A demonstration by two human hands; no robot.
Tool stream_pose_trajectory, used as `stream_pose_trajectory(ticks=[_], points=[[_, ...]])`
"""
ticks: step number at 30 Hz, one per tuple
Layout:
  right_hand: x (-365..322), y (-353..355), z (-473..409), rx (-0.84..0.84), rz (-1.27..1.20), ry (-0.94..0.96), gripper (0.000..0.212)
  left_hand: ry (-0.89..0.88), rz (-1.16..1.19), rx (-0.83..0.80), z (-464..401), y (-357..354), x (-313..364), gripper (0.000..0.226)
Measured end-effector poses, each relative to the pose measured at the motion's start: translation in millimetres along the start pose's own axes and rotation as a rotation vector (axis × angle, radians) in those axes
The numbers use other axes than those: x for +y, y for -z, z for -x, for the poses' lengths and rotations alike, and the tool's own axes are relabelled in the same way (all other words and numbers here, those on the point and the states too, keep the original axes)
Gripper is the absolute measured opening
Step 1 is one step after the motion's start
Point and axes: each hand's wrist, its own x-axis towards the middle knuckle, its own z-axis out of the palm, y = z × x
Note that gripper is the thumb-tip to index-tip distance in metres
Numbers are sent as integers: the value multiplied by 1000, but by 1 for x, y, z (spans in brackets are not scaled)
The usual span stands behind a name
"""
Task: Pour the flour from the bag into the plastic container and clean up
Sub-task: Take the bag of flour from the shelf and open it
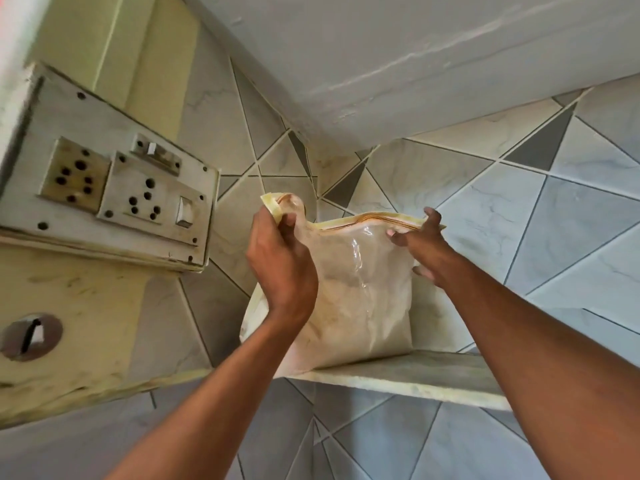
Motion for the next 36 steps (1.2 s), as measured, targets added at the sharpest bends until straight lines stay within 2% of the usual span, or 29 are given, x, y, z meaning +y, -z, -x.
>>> stream_pose_trajectory(ticks=[3, 5, 7, 10, 15, 22, 30, 33, 36], points=[[8, 7, 2, 100, -93, 23, 84, -28, 9, -6, 0, 7, 6, 13], [12, 5, 5, 184, -97, 73, 62, -46, -6, -2, -2, 8, 11, 17], [11, 3, 10, 201, -47, 141, 41, -30, -12, -11, -5, 9, 16, 19], [-4, 5, 16, 251, 65, 298, 20, -1, -23, 33, -13, 13, 25, 13], [-48, 10, 39, 325, 112, 532, 21, -51, -51, 169, -44, 36, 53, 15], [-108, 5, 99, 377, 13, 593, 17, 14, -129, 238, -90, 87, 111, 22], [-144, 21, 185, 305, 5, 587, 21, -69, -265, 215, -106, 166, 178, 15], [-141, 31, 221, 255, 20, 563, 21, -94, -333, 145, -100, 193, 194, 14], [-129, 43, 259, 218, 31, 518, 19, -55, -388, 51, -86, 219, 206, 22]])
